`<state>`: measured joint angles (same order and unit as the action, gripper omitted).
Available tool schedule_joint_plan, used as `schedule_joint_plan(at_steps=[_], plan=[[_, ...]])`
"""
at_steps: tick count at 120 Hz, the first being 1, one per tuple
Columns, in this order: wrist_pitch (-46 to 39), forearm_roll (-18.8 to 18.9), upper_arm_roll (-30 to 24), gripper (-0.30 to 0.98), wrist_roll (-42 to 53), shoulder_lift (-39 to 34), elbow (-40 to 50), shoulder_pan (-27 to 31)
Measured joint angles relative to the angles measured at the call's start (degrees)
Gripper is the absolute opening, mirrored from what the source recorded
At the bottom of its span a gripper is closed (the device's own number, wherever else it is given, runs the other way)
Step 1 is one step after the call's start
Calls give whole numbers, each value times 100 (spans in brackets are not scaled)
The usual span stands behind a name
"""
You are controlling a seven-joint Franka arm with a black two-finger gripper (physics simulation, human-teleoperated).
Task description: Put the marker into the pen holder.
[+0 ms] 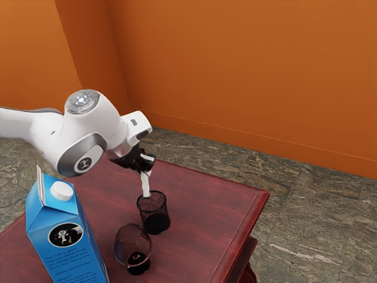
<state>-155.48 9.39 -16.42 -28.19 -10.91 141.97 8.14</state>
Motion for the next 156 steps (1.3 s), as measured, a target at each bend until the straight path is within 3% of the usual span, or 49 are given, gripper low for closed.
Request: schedule_joint_plan(at_steps=[6, 36, 54, 62, 81, 111, 122, 138, 156], plan=[[-4, 6, -1, -9, -45, 11, -3, 1], [-19, -112, -2, 41, -71, -2, -35, -7], [13, -135, 24, 55, -62, -34, -80, 12], [152, -159, 203, 58, -60, 10, -499, 64], [2215, -173, 420, 64, 50, 373, -2978, 77], [5285, -187, 765, 67, 772, 1034, -5380, 222], [5965, -190, 841, 67, 985, 1113, -5683, 293], [6511, -192, 1607, 68, 1234, 1130, -5736, -239], [6728, -206, 1747, 68, 1455, 1117, -5634, -136]])
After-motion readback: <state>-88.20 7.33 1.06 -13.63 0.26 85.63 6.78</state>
